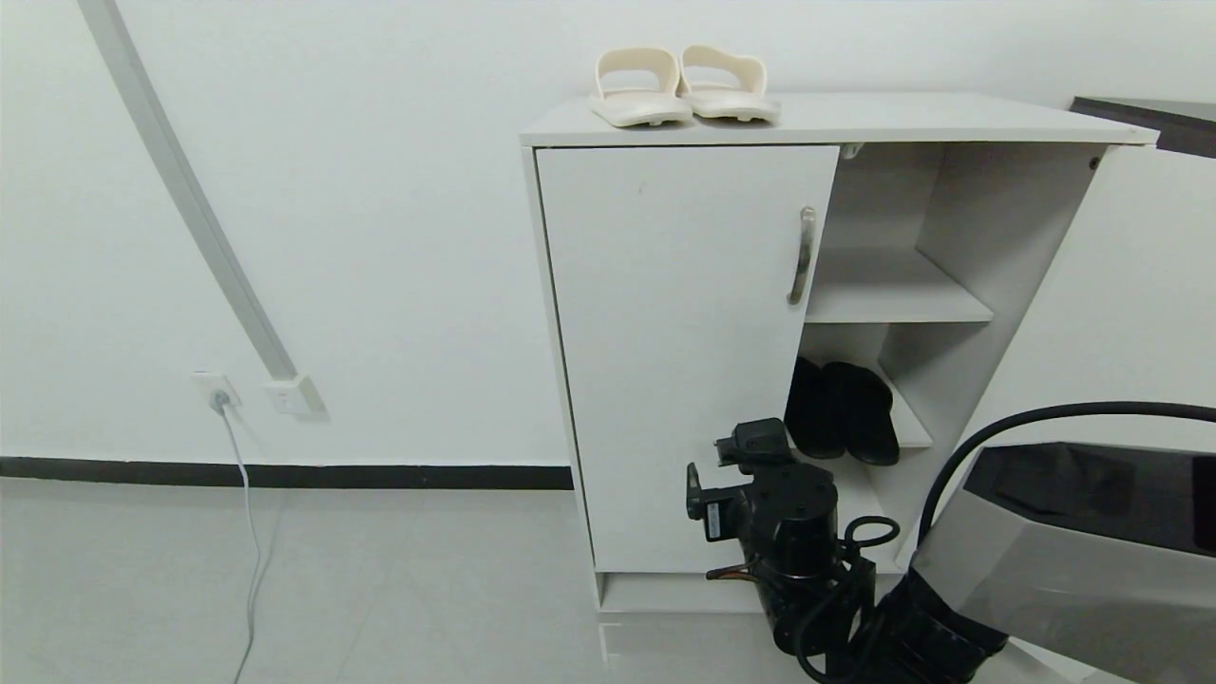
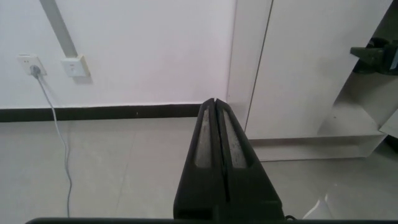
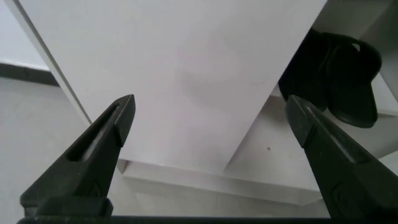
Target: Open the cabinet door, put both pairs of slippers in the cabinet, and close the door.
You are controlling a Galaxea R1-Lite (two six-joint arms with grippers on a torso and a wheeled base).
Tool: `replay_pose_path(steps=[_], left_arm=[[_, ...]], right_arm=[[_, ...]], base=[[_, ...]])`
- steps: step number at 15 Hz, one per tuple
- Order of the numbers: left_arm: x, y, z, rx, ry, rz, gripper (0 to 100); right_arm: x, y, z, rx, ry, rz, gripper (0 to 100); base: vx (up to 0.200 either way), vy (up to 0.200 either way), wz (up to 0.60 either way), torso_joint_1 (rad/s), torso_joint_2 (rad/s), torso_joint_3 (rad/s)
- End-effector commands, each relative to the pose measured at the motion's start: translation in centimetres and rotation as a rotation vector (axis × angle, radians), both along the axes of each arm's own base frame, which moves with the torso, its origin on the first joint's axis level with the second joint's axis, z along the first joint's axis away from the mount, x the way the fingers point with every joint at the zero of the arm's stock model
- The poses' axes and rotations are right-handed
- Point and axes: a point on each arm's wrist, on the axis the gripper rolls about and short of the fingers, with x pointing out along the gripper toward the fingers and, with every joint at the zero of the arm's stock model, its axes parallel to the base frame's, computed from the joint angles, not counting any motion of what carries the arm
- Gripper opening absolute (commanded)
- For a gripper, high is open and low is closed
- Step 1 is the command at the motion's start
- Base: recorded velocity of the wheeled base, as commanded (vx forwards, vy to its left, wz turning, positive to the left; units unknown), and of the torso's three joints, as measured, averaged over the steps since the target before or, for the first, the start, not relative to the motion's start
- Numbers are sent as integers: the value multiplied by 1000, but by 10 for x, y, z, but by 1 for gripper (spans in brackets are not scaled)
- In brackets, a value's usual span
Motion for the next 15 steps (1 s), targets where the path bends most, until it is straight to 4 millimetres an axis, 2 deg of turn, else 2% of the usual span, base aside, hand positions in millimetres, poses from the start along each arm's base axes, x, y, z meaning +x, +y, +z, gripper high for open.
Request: replay_pose_path(steps=[1, 6, 15], left_arm=[[0, 0, 0, 0, 0, -1, 0], [0, 0, 0, 2, 0, 1, 0], [0, 0, 0, 0, 0, 1, 0]], right_arm=[[0, 0, -1, -1, 1, 1, 100], [-1, -1, -2, -2, 5, 13, 100], [-2, -1, -5, -10, 12, 15, 100]], base=[[0, 0, 0, 36, -408, -320], [0, 0, 0, 61, -438, -358], [0, 0, 0, 141, -470, -331]])
